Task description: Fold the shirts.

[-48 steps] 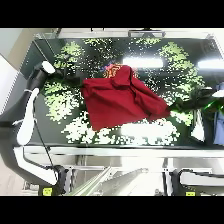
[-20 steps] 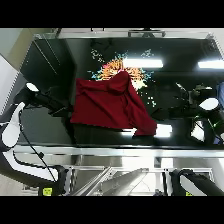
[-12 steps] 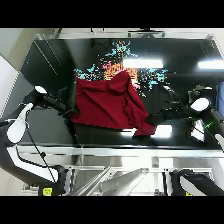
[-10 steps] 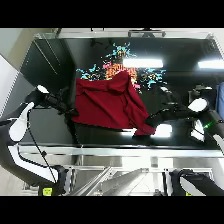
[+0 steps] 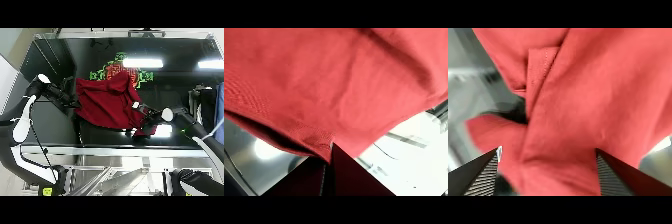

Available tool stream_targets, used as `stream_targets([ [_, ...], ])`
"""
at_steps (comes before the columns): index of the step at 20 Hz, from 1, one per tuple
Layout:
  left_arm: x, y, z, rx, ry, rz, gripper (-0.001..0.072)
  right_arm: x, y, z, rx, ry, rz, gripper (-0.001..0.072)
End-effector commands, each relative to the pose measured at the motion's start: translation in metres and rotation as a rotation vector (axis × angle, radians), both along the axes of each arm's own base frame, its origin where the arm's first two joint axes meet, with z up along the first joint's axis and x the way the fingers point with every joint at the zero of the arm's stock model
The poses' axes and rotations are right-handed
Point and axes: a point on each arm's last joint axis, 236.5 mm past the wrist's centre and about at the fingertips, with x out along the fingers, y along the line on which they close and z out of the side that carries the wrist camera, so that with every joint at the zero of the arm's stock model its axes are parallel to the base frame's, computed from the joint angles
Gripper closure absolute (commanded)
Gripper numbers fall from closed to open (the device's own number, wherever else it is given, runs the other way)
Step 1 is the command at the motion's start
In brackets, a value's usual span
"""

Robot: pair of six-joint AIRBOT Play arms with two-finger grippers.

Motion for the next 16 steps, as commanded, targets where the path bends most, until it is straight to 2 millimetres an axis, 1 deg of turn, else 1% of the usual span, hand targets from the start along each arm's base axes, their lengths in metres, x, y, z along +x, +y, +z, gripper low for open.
stream_targets([
  [1,-0.007,-0.004,-0.004,-0.001,0.022,-0.016,0.0678,0.016,-0.007,-0.026,-0.103,-0.059,0.043,0.008],
  [2,-0.01,-0.002,-0.005,-0.001,0.032,-0.014,0.0679,0.023,-0.011,-0.028,-0.119,-0.077,0.005,0.0218],
  [3,-0.011,0.0,-0.004,-0.004,0.039,-0.012,0.0678,0.028,-0.013,-0.026,-0.121,-0.089,-0.038,0.029],
  [4,-0.012,0.002,-0.003,-0.009,0.044,-0.006,0.0678,0.031,-0.016,-0.025,-0.127,-0.089,-0.07,0.029],
  [5,-0.012,0.005,-0.003,-0.01,0.047,-0.001,0.0679,0.033,-0.018,-0.023,-0.132,-0.088,-0.104,0.033],
  [6,-0.011,0.008,-0.003,-0.011,0.047,0.007,0.0679,0.033,-0.02,-0.022,-0.137,-0.079,-0.125,0.0541],
  [7,-0.01,0.011,-0.003,-0.011,0.047,0.017,0.0679,0.033,-0.02,-0.021,-0.134,-0.07,-0.15,0.0613],
  [8,-0.009,0.016,-0.003,-0.012,0.047,0.029,0.0678,0.034,-0.019,-0.019,-0.127,-0.068,-0.177,0.0638],
  [9,-0.008,0.018,-0.003,-0.012,0.046,0.037,0.0679,0.036,-0.019,-0.017,-0.12,-0.071,-0.189,0.0697],
  [11,-0.007,0.026,-0.003,-0.012,0.047,0.058,0.0679,0.039,-0.017,-0.011,-0.11,-0.084,-0.197,0.0697],
  [12,-0.006,0.029,-0.003,-0.012,0.048,0.063,0.0678,0.042,-0.016,-0.005,-0.097,-0.097,-0.214,0.0698],
  [14,-0.005,0.037,-0.003,-0.013,0.048,0.086,0.0679,0.055,-0.021,0.021,-0.045,-0.137,-0.319,0.0699],
  [15,-0.004,0.042,-0.002,-0.014,0.05,0.1,0.0679,0.064,-0.03,0.038,-0.006,-0.161,-0.406,0.07],
  [16,-0.005,0.047,-0.002,-0.016,0.053,0.11,0.0679,0.073,-0.044,0.053,0.027,-0.182,-0.495,0.07],
])
